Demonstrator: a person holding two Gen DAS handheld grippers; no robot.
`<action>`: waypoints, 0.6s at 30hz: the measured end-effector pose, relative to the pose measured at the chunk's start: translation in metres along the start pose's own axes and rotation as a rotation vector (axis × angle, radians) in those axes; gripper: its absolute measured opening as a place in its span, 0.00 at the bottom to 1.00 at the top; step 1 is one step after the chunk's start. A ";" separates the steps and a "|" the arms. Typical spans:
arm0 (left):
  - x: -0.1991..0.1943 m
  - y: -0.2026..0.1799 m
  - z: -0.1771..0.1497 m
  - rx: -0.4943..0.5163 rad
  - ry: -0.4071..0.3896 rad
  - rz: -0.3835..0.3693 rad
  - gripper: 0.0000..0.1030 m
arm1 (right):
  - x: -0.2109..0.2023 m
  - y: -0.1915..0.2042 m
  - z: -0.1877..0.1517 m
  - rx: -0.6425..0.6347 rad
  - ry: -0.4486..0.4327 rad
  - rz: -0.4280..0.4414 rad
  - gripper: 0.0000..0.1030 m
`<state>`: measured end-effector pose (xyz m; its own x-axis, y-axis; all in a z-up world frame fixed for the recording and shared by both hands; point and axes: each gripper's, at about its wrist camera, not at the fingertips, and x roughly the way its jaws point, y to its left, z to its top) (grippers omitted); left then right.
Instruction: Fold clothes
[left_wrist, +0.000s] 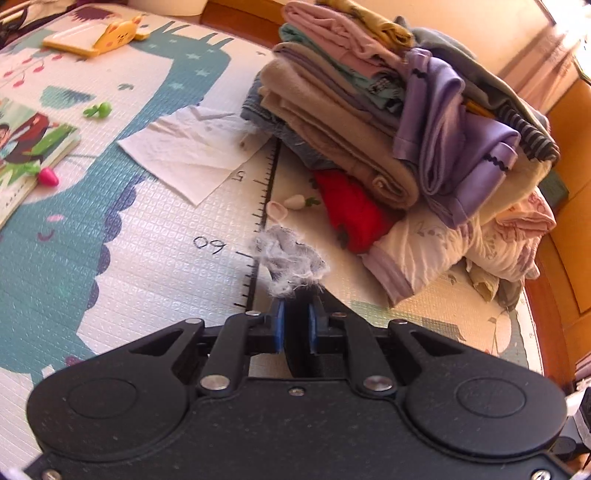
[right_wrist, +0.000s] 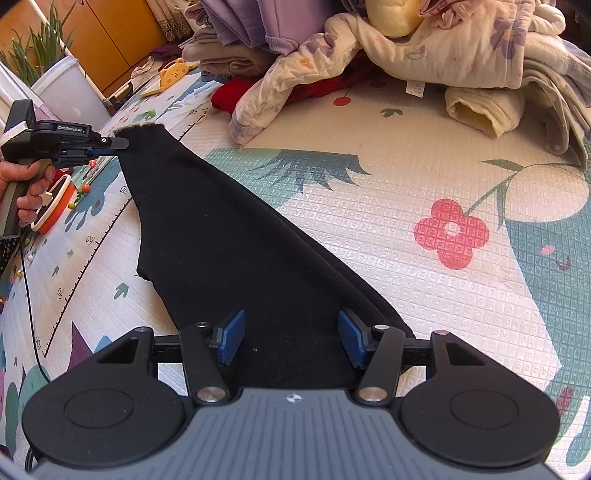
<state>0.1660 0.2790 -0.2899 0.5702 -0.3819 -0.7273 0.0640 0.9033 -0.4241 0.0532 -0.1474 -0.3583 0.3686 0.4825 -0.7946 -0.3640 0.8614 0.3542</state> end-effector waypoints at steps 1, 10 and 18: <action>-0.004 -0.009 0.002 0.021 0.001 -0.012 0.10 | -0.001 -0.001 0.001 0.012 0.001 0.004 0.54; -0.031 -0.132 -0.020 0.350 0.005 -0.075 0.10 | -0.014 -0.017 0.002 0.189 0.017 0.088 0.51; -0.009 -0.222 -0.088 0.644 0.033 -0.147 0.10 | -0.046 -0.032 -0.008 0.226 -0.014 0.103 0.49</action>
<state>0.0748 0.0651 -0.2365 0.4930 -0.5070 -0.7071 0.6222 0.7735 -0.1207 0.0408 -0.1978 -0.3373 0.3518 0.5705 -0.7422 -0.2003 0.8204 0.5356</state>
